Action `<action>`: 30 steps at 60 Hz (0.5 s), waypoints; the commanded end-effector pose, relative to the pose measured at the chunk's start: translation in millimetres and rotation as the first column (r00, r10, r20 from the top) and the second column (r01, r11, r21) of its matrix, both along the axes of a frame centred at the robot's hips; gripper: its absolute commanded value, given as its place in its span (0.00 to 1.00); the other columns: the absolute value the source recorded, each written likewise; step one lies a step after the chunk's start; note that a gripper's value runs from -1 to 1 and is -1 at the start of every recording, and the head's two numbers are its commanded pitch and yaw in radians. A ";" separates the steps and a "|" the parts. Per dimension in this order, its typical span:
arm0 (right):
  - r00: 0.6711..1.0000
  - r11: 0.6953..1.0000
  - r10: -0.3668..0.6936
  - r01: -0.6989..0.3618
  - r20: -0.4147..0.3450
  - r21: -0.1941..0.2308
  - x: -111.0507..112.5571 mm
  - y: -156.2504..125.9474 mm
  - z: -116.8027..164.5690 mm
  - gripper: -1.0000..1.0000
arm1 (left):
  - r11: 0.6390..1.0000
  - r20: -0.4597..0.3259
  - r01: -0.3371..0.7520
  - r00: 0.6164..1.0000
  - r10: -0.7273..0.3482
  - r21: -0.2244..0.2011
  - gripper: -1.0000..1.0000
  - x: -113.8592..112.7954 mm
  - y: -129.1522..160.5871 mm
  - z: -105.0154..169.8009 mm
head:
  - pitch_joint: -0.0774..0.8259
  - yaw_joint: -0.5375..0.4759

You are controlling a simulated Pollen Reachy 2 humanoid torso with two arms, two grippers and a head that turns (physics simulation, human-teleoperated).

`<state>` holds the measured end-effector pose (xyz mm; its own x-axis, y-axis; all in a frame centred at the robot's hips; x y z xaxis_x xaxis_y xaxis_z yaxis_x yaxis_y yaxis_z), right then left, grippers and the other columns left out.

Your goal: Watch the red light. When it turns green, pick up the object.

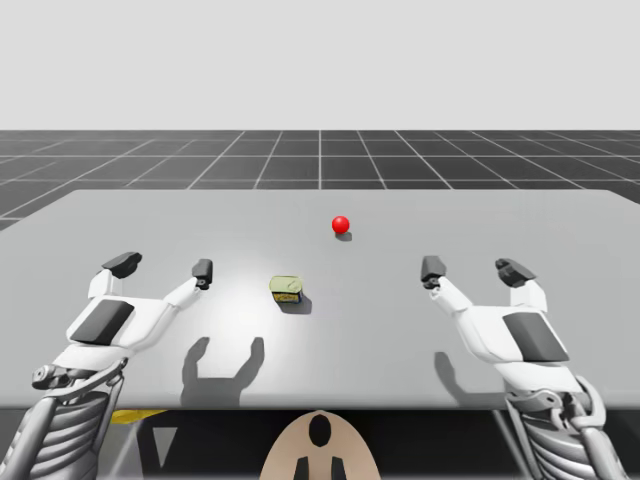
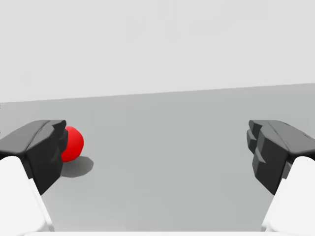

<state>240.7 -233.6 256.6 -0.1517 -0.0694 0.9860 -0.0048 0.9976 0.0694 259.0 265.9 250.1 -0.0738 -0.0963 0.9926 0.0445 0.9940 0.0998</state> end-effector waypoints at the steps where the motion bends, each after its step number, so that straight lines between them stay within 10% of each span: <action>1: 1.000 1.000 0.007 -0.006 -0.015 0.027 -0.1 5.6 -3.6 0.00 | 1.000 -0.001 0.001 1.000 -0.001 0.004 0.00 0.4 0.1 -0.3 | 0.42 0.54; 30: 1.000 1.000 0.023 -0.023 -0.018 0.010 -0.4 8.6 -4.6 0.00 | 1.000 -0.005 0.007 1.000 -0.007 0.008 0.00 -0.1 -2.1 0.3 | 0.55 0.41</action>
